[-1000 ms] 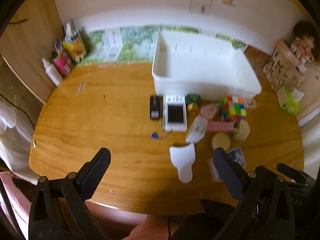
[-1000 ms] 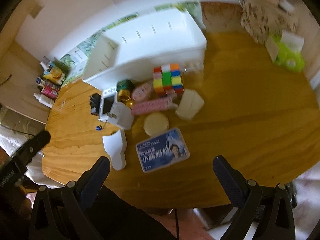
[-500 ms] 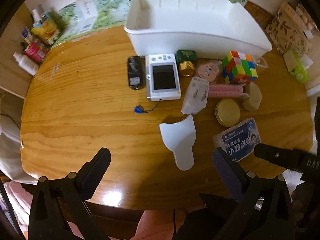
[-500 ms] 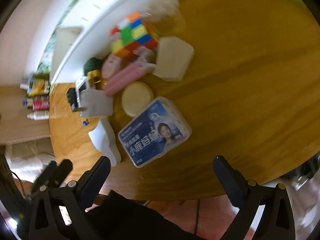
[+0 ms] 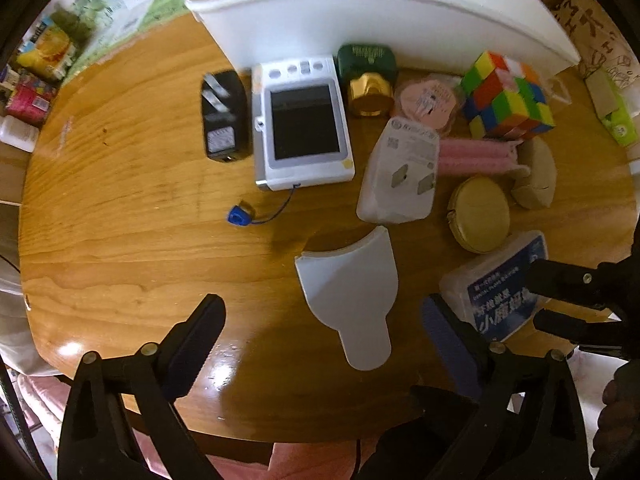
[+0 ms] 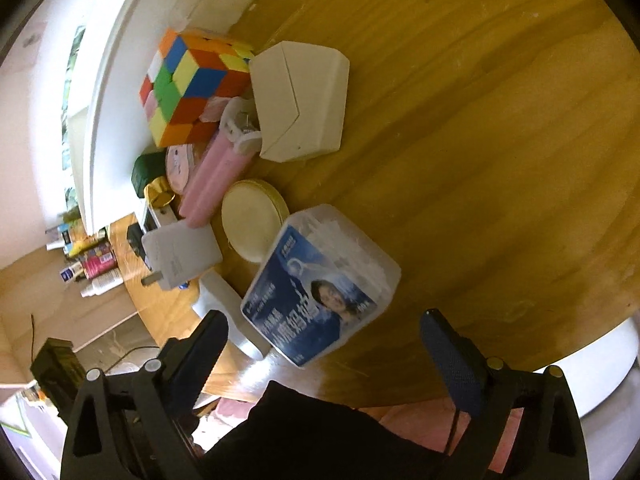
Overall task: Organize rigid objects
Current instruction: 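Grasp the white plastic scoop with the left gripper while the right grasps the clear blue-labelled box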
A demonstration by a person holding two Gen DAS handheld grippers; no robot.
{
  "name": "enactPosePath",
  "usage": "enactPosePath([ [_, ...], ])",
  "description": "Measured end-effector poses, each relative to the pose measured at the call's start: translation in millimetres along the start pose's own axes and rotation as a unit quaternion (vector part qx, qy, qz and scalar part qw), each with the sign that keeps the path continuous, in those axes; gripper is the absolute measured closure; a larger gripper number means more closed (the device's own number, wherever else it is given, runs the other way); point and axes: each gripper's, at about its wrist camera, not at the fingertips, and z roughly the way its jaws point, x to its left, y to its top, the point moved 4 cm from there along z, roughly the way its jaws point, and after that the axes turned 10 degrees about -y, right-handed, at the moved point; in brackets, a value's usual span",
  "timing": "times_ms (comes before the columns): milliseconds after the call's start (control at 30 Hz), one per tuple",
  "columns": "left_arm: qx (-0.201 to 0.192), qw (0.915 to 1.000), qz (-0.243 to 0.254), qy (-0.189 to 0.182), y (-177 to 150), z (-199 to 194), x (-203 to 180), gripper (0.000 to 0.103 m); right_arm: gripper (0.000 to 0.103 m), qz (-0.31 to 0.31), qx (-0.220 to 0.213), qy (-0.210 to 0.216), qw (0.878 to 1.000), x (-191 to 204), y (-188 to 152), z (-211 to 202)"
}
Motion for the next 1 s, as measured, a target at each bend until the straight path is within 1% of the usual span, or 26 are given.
enactPosePath([
  [167,0.033,0.9994,-0.009,-0.011,6,14,7,0.01,0.011,0.004,0.009,-0.019,1.0,7,7,5],
  [267,0.048,0.9986,-0.012,-0.018,9,21,12,0.012,0.016,0.007,0.017,-0.033,0.999,9,10,8],
  [400,0.066,0.9974,-0.013,-0.024,13,28,13,0.019,0.016,0.006,0.019,-0.046,0.999,13,15,10],
  [433,0.068,0.9973,-0.013,-0.025,8,32,12,0.022,0.016,0.007,0.02,-0.051,0.998,14,16,11],
  [467,0.073,0.997,-0.013,-0.025,10,36,8,0.023,0.017,0.008,0.021,-0.055,0.998,14,17,12],
  [533,0.08,0.9964,-0.013,-0.025,10,41,5,0.025,0.017,0.009,0.021,-0.065,0.998,27,17,16],
  [667,0.079,0.9967,-0.005,-0.019,17,47,4,0.028,0.017,0.002,0.022,-0.082,0.996,41,20,21],
  [733,0.076,0.9969,-0.001,-0.019,23,48,0,0.033,0.019,-0.003,0.021,-0.096,0.995,55,22,27],
  [800,0.072,0.9972,0.005,-0.019,28,51,-5,0.038,0.022,-0.007,0.019,-0.104,0.994,60,21,29],
  [867,0.072,0.9973,0.006,-0.017,36,53,-11,0.038,0.023,-0.01,0.018,-0.105,0.994,59,20,25],
  [1000,0.068,0.9975,0.006,-0.015,35,50,-13,0.039,0.024,-0.015,0.012,-0.097,0.995,60,17,26],
])
